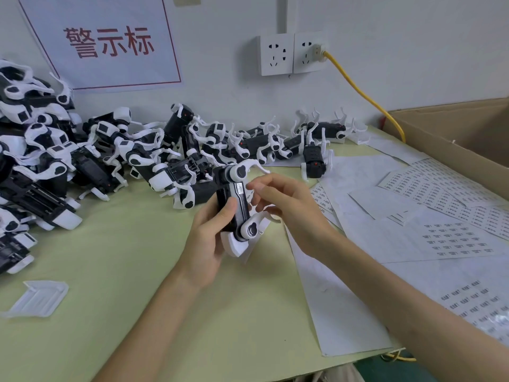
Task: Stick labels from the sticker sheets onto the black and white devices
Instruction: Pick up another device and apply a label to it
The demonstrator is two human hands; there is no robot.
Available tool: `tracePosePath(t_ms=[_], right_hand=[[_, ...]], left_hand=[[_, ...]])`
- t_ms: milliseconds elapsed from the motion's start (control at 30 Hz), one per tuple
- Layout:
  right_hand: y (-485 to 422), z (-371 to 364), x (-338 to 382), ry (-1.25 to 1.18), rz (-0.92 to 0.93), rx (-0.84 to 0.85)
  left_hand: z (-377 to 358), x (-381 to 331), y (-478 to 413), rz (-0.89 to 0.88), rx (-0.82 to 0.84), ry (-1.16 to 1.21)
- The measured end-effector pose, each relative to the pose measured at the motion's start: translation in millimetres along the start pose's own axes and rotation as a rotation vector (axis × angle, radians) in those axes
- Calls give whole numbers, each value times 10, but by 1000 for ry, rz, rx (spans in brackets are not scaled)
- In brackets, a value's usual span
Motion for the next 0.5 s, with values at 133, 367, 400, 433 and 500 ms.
tracePosePath(t_ms=[133,367,400,433,500], right_hand=[[10,-43,-25,-48,-26,37],[1,-67,-50,-73,-2,38],[-1,-69,-46,-60,11,45],[2,-76,-41,-54,22,55],[14,-87,-33,-57,39,80]], left_hand=[[-58,2,11,10,70,35],[-76,77,43,137,103,4],[-63,86,46,157,92,2],[-52,85,49,165,80,-12],[-52,79,49,166,54,-46]])
Point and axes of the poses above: each hand's wrist, its own y-axis away from the middle knuckle, its own z-axis out of the back of the hand, x = y × z, the point moved 6 cm from there along -y, towards the middle knuckle, and after that the axes turned 6 degrees about z, right-handed, at the moved point
